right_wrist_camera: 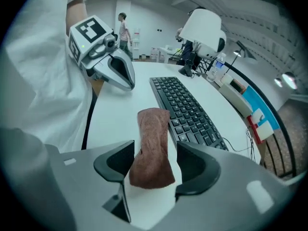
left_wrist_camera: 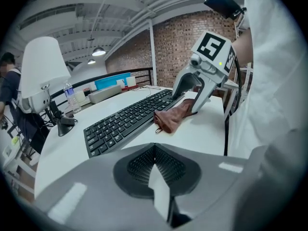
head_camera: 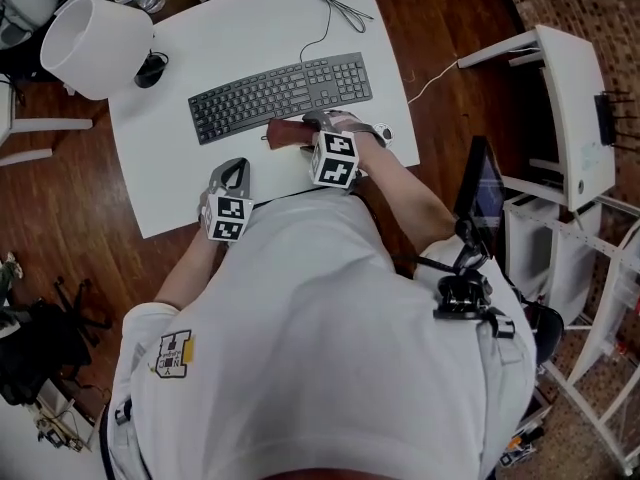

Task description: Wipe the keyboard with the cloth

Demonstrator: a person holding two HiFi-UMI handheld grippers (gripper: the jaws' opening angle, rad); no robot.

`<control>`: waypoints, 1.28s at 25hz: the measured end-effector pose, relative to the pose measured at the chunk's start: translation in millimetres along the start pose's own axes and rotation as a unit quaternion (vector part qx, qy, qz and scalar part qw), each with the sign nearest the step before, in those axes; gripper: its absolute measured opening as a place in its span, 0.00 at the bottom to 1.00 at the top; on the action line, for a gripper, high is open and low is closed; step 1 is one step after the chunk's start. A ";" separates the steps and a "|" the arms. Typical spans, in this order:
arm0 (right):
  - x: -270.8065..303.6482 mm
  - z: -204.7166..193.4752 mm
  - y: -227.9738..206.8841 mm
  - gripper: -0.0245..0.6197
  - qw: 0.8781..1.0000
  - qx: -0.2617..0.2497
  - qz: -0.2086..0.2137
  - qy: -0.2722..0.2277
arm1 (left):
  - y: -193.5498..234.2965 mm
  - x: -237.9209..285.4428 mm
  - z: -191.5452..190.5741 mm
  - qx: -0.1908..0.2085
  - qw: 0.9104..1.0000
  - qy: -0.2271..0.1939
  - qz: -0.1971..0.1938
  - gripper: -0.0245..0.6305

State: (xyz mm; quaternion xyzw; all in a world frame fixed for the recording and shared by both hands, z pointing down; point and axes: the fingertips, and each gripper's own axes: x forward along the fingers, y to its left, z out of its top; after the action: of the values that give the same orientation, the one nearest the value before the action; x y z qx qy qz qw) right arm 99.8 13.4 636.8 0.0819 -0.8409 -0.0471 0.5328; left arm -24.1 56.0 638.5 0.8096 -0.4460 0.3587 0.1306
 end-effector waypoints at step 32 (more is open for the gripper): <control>-8.2 -88.1 29.7 0.04 0.979 0.176 -0.103 0.011 | -43.1 24.2 -8.7 0.036 0.998 0.029 -0.033 0.04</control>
State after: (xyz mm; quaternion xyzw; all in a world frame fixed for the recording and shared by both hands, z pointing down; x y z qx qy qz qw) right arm 180.2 44.8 672.2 0.2605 -0.8172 0.0478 0.5119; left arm 15.3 69.9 666.2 0.8172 -0.4017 0.3933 0.1266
